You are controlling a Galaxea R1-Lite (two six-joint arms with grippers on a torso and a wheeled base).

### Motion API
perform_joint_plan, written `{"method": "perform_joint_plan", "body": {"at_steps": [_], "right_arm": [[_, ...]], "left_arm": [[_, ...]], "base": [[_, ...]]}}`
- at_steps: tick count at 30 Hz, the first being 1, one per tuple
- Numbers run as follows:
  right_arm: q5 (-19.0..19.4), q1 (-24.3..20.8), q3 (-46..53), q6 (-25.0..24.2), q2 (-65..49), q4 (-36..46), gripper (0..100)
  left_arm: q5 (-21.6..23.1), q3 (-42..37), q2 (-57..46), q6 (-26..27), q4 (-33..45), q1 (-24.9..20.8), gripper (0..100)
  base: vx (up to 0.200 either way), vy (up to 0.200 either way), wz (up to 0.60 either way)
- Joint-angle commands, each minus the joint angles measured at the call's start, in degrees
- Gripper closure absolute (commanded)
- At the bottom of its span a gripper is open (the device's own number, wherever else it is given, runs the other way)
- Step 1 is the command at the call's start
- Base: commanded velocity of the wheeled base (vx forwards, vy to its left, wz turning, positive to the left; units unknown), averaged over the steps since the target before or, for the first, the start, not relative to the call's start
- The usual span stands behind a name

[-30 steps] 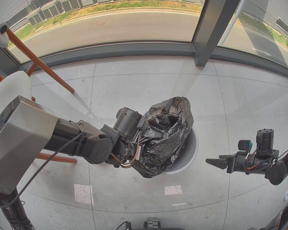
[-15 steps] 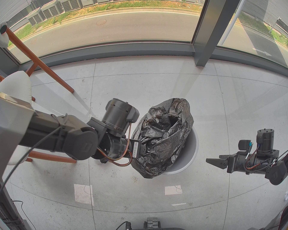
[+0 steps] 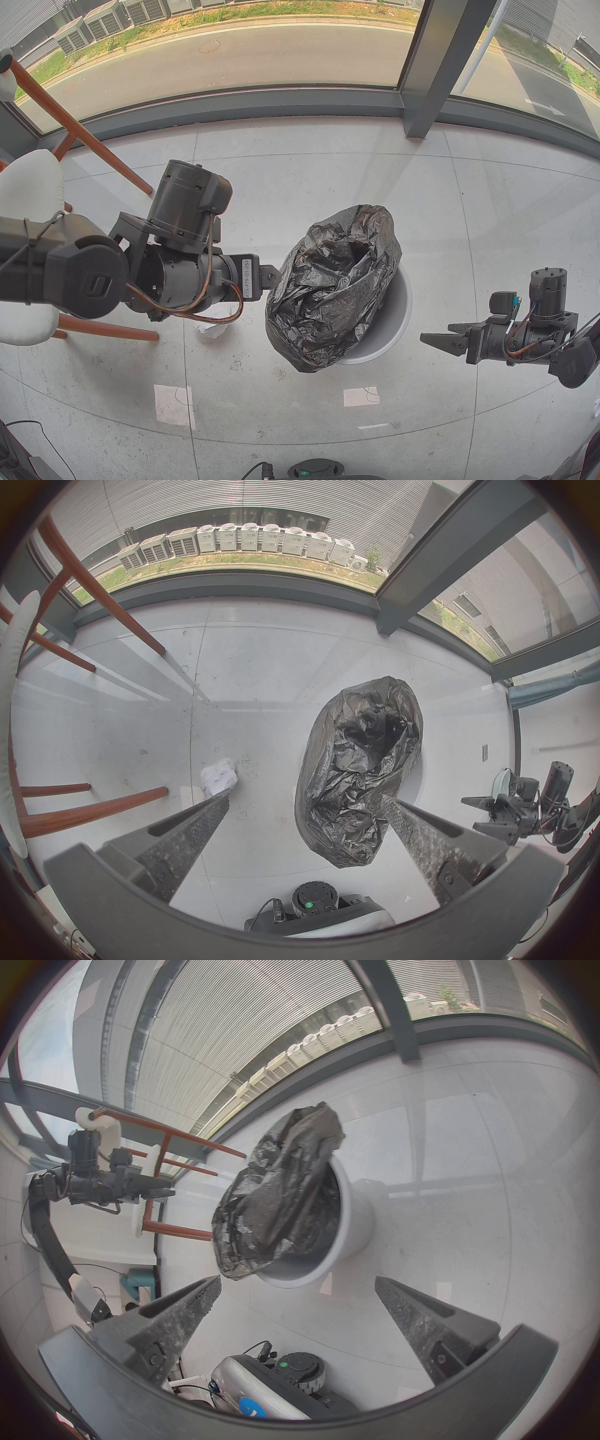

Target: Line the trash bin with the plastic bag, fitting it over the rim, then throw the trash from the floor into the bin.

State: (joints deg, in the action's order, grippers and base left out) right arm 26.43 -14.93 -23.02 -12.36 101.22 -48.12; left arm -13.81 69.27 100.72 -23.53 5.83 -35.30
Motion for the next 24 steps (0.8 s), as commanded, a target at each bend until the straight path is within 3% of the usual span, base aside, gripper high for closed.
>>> {"method": "perform_joint_plan", "body": {"at_steps": [1,5,8,15,16,19,24], "right_arm": [[-0.06,-3.44,-2.30,-1.26,1.00,0.04,0],[-1.56,-6.86,-4.85,-5.92,2.58,0.04,0],[-5.60,-10.29,-7.04,-11.19,4.34,0.04,0],[-12.63,-16.53,-13.99,-19.89,9.17,0.04,0],[-15.35,-18.73,-16.10,-22.27,10.67,0.04,0],[-18.17,-21.01,-17.77,-24.03,12.51,0.13,0],[-19.05,-23.39,-17.85,-24.03,14.97,0.13,0]], "left_arm": [[0.01,0.25,-1.23,-0.03,-0.03,-0.03,0],[-0.43,0.52,-1.23,0.76,-0.38,0.24,0],[-0.51,0.87,-1.23,3.93,-0.38,0.41,0],[-0.87,0.96,-1.67,4.98,-2.05,0.41,0],[-0.95,0.96,-2.54,5.33,-2.22,0.41,0],[-1.57,0.61,-3.07,5.86,-2.22,0.41,0],[-2.98,-0.71,-5.01,6.13,-2.22,0.68,0]], "base": [[0.000,-0.200,0.00],[0.000,-0.150,0.00],[0.000,0.000,0.00],[0.000,0.000,0.00],[0.000,0.000,0.00],[0.000,0.000,0.00],[0.000,0.000,0.00]]}}
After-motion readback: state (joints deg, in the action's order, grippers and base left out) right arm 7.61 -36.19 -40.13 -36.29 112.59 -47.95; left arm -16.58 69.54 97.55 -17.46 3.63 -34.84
